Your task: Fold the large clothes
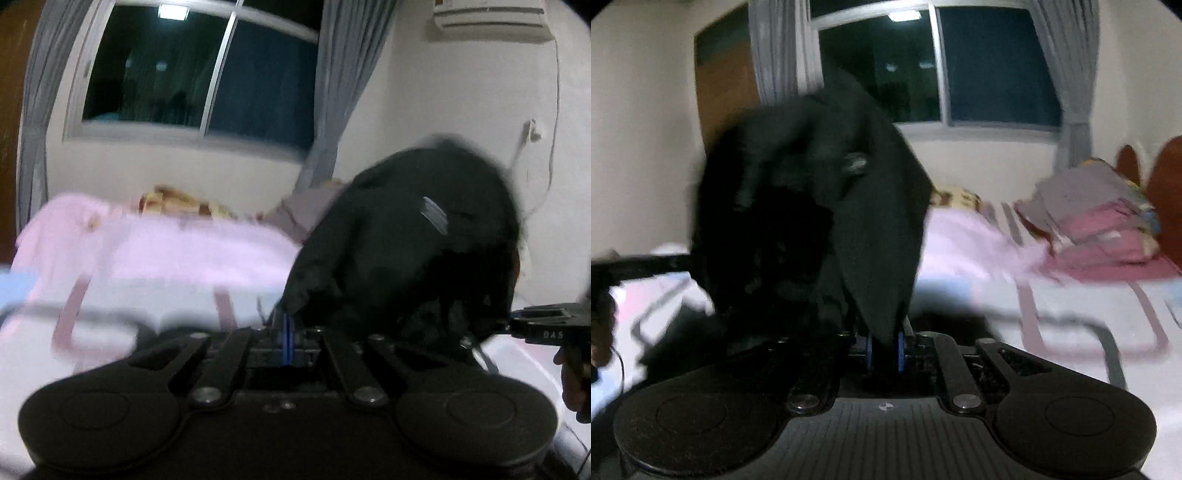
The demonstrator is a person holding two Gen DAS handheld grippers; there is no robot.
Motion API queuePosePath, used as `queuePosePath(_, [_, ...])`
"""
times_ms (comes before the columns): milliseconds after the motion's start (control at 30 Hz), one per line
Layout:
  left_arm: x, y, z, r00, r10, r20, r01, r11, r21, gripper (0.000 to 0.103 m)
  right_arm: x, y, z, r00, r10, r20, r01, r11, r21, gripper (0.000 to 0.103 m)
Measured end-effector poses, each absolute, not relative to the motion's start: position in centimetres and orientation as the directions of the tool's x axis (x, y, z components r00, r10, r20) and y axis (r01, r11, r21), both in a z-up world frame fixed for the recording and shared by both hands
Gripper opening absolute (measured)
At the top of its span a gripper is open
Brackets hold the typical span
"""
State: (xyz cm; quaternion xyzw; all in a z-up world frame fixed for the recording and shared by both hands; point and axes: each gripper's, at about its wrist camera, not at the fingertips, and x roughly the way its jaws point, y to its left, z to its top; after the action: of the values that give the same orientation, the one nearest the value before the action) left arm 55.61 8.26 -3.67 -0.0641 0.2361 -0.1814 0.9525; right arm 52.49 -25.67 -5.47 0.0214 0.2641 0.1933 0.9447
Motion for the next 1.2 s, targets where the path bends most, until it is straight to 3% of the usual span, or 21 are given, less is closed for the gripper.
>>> queuePosePath(67, [51.8,9.2,-5.0,0.808,-0.344,-0.478,0.283,0.938,-0.198,0.035,48.0,-26.7,-6.7,0.798,0.340,-0.497,-0.294,0.940,0.171,0.080])
queuePosePath(100, [49.7,10.1,-5.7,0.805,-0.326,-0.496,0.252,0.945,-0.210,0.045,46.4,-27.2,-6.9,0.792,0.339,-0.508,-0.271,0.940,0.205,0.080])
queuePosePath(133, [48.4,10.9,-6.0,0.805,-0.310,-0.506,0.219,0.948,-0.231,0.065,45.2,-27.8,-7.0,0.781,0.337,-0.525,-0.244,0.939,0.241,0.080])
queuePosePath(167, [46.9,11.8,-6.1,0.811,-0.303,-0.501,0.188,0.945,-0.267,0.068,44.4,-28.2,-7.0,0.777,0.334,-0.533,-0.215,0.937,0.274,0.080])
queuePosePath(300, [47.0,11.9,-5.2,0.775,-0.343,-0.531,0.190,0.927,-0.323,0.067,44.8,-30.0,-6.4,0.773,0.387,-0.503,-0.111,0.863,0.492,0.080])
queuePosePath(500, [53.5,9.8,-6.8,0.673,-0.418,-0.611,0.179,0.893,-0.414,0.063,51.3,-29.3,-8.2,0.682,0.432,-0.590,-0.031,0.824,0.566,0.080])
queuePosePath(533, [53.7,9.4,-7.7,0.658,-0.426,-0.622,0.171,0.888,-0.427,0.059,52.2,-28.9,-8.8,0.663,0.431,-0.612,-0.019,0.827,0.562,0.080])
queuePosePath(567, [54.4,9.0,-8.5,0.634,-0.437,-0.638,0.158,0.881,-0.447,0.046,52.6,-28.8,-9.7,0.642,0.424,-0.639,-0.015,0.840,0.542,0.080])
queuePosePath(600, [55.2,8.8,-9.4,0.606,-0.465,-0.645,0.146,0.863,-0.484,0.031,53.1,-28.4,-10.3,0.620,0.427,-0.658,-0.031,0.851,0.523,0.059])
queuePosePath(633, [55.3,8.6,-10.2,0.585,-0.499,-0.640,0.152,0.842,-0.517,0.006,53.4,-28.0,-10.8,0.605,0.436,-0.666,-0.052,0.857,0.513,0.027])
queuePosePath(700, [54.8,7.8,-11.2,0.602,-0.434,-0.670,0.123,0.880,-0.460,0.005,52.8,-27.4,-12.1,0.598,0.384,-0.703,-0.044,0.892,0.450,0.026])
queuePosePath(800, [52.5,7.6,-13.2,0.598,-0.402,-0.693,0.125,0.901,-0.415,0.006,50.8,-27.4,-14.4,0.586,0.367,-0.722,-0.059,0.909,0.414,0.026])
queuePosePath(833, [51.9,8.1,-13.1,0.606,-0.411,-0.681,0.142,0.898,-0.416,0.012,50.6,-27.5,-13.8,0.580,0.368,-0.726,-0.065,0.910,0.409,0.027])
queuePosePath(867, [51.2,8.7,-12.5,0.622,-0.408,-0.669,0.148,0.899,-0.412,0.027,50.0,-27.8,-12.3,0.603,0.351,-0.716,-0.078,0.920,0.385,0.027])
queuePosePath(900, [50.3,9.4,-11.4,0.656,-0.383,-0.651,0.144,0.910,-0.390,0.032,49.4,-28.1,-10.7,0.655,0.321,-0.684,-0.093,0.933,0.349,0.035])
queuePosePath(933, [49.6,9.7,-9.9,0.701,-0.336,-0.629,0.139,0.930,-0.341,0.032,48.8,-28.5,-8.8,0.714,0.278,-0.643,-0.099,0.948,0.301,0.058])
queuePosePath(967, [49.3,9.7,-8.4,0.745,-0.287,-0.602,0.131,0.948,-0.289,0.034,48.9,-28.6,-7.3,0.753,0.281,-0.595,-0.124,0.949,0.291,0.065])
queuePosePath(1000, [50.0,9.4,-7.2,0.766,-0.279,-0.580,0.140,0.952,-0.273,0.035,49.8,-28.4,-6.4,0.760,0.305,-0.574,-0.152,0.942,0.300,0.067])
queuePosePath(1133, [55.0,5.7,-5.7,0.772,-0.277,-0.572,0.188,0.959,-0.210,0.063,55.0,-24.2,-6.3,0.726,0.348,-0.592,-0.250,0.937,0.245,0.066])
queuePosePath(1200, [57.0,3.5,-6.5,0.755,-0.272,-0.597,0.218,0.962,-0.163,0.068,57.2,-22.6,-8.0,0.698,0.348,-0.626,-0.272,0.937,0.218,0.066])
